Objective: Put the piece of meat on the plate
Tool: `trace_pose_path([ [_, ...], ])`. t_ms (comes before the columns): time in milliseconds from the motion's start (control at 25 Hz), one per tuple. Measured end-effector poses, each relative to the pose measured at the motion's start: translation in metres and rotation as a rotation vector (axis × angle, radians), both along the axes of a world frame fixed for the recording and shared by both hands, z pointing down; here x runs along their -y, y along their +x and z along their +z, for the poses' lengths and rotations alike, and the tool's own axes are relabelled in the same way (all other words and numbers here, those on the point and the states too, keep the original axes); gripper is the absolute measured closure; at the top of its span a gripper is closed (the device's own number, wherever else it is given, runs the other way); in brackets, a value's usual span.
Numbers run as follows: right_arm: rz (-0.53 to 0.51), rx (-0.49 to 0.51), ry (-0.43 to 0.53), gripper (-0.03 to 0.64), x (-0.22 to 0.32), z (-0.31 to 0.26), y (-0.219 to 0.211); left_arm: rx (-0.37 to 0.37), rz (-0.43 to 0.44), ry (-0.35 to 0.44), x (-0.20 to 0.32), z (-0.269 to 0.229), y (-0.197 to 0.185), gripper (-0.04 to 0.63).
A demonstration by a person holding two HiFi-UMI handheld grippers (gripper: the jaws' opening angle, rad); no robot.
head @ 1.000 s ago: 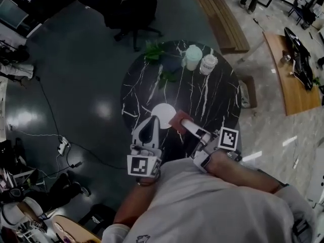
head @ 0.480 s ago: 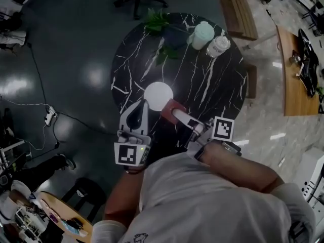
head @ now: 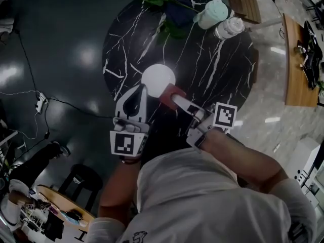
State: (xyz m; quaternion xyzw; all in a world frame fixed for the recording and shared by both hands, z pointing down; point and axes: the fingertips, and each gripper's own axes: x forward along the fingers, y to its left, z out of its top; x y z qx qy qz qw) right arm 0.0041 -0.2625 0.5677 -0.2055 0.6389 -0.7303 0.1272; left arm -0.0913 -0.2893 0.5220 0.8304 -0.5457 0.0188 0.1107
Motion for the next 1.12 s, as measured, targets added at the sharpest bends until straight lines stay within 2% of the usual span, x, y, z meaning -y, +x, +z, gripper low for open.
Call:
trace_pose_path([
  [200, -0.001, -0.046, -0.033, 0.525, 0.006, 0.036, -0.007, -0.037, -0.014, 0.0, 0.01, 0.022, -0.008, 0.588],
  [480, 0.027, -0.092, -0.096, 0.525, 0.014, 0.089, -0.014, -0.018, 0.032, -0.072, 0.006, 0.083, -0.011, 0.588],
  [800, 0.038, -0.148, -0.147, 0.525, 0.024, 0.143, -0.021, -0.034, 0.058, -0.146, 0.005, 0.129, -0.02, 0.588],
  [1120, 0.013, -0.195, -0.134, 0.525, 0.034, 0.174, -0.036, -0.044, 0.066, -0.164, 0.011, 0.157, -0.026, 0.588],
])
